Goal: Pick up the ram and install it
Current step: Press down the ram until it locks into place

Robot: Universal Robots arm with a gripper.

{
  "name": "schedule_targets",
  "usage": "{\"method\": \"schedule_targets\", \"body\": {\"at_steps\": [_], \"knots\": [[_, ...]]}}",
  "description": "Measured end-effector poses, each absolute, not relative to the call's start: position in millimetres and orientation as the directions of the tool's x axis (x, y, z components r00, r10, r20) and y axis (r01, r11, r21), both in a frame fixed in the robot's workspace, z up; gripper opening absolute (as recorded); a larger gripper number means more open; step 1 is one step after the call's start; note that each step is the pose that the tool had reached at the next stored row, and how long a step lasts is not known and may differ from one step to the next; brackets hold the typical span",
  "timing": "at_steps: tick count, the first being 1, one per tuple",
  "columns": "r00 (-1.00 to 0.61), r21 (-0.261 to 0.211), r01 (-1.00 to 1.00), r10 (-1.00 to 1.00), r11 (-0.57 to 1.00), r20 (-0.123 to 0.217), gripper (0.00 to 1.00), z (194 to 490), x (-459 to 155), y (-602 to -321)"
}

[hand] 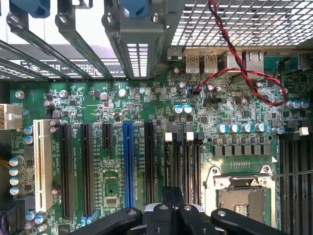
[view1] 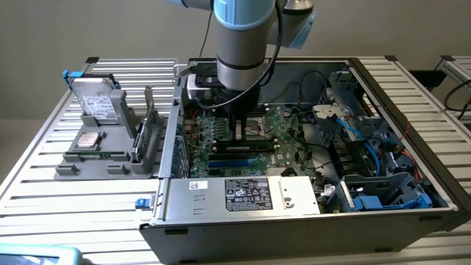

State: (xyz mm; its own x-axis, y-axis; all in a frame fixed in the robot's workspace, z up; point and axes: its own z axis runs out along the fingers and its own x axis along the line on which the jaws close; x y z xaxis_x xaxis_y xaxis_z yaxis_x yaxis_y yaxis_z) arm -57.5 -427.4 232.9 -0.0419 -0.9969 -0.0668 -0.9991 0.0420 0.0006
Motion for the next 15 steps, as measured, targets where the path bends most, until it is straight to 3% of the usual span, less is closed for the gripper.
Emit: {"method": "schedule_targets", "body": {"at_steps": [15], "knots": [[-0.042, 0.001, -0.999, -0.997, 0.042, -0.067, 0.11, 227.2, -57.7, -427.4]]}}
